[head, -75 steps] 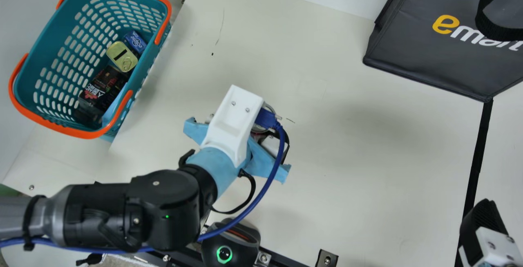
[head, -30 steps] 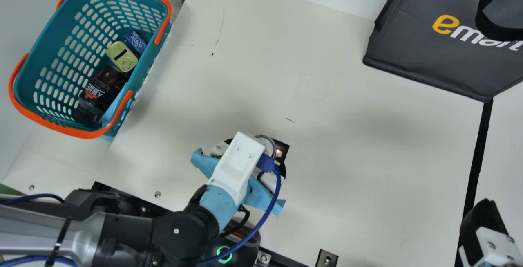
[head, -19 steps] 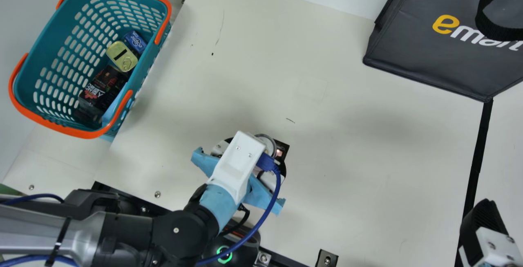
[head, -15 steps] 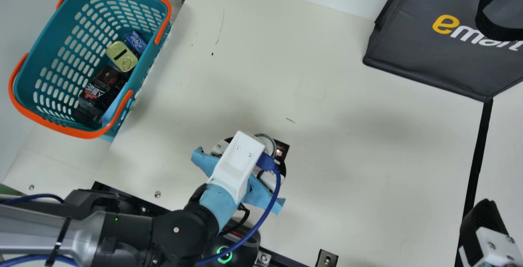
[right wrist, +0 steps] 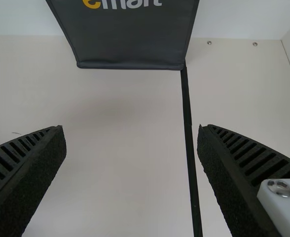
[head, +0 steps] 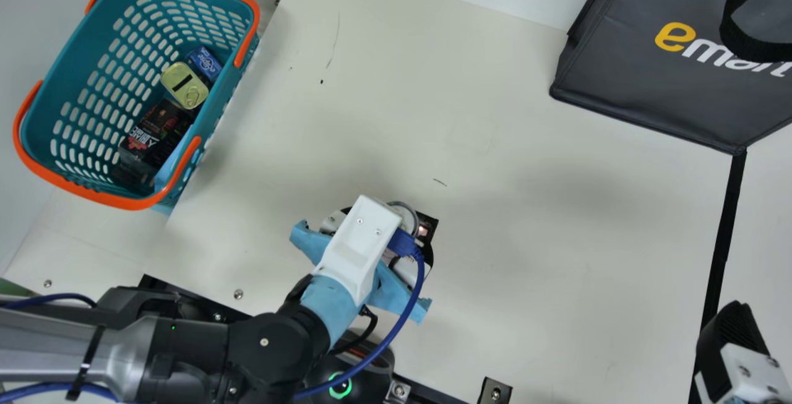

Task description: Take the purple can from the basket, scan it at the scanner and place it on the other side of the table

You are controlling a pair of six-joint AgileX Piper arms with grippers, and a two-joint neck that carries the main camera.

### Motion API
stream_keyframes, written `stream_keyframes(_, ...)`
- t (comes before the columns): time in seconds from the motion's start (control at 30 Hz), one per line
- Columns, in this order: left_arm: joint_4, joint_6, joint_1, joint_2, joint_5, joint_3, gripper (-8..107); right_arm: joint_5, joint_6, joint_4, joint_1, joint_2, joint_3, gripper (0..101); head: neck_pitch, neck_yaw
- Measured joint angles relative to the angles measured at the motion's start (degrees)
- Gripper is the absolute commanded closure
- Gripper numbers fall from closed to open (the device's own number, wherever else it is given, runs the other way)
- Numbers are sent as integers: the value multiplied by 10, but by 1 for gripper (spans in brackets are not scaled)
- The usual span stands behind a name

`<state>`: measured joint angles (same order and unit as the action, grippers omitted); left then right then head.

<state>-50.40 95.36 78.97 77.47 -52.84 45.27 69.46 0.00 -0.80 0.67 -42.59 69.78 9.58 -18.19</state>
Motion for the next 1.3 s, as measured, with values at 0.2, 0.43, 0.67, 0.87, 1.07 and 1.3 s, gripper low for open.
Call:
stream_keyframes(0.2,0,-2,0,0,-1,0,107,0,0,0,0,0,0,6,0,-1)
stream_keyframes(0.43,5,-16,0,1,-10,17,107,0,0,0,0,0,0,6,0,0)
stream_keyframes(0.67,12,-41,-7,3,-29,47,107,0,0,0,0,0,0,6,1,-1)
stream_keyframes(0.87,14,-60,-18,-2,-39,68,107,0,0,0,0,0,0,6,0,28)
stream_keyframes(1.07,27,-85,-31,3,-38,85,107,0,0,0,0,0,0,6,0,105)
stream_keyframes(1.3,57,-117,-51,27,-16,118,107,0,0,0,0,0,0,6,0,192)
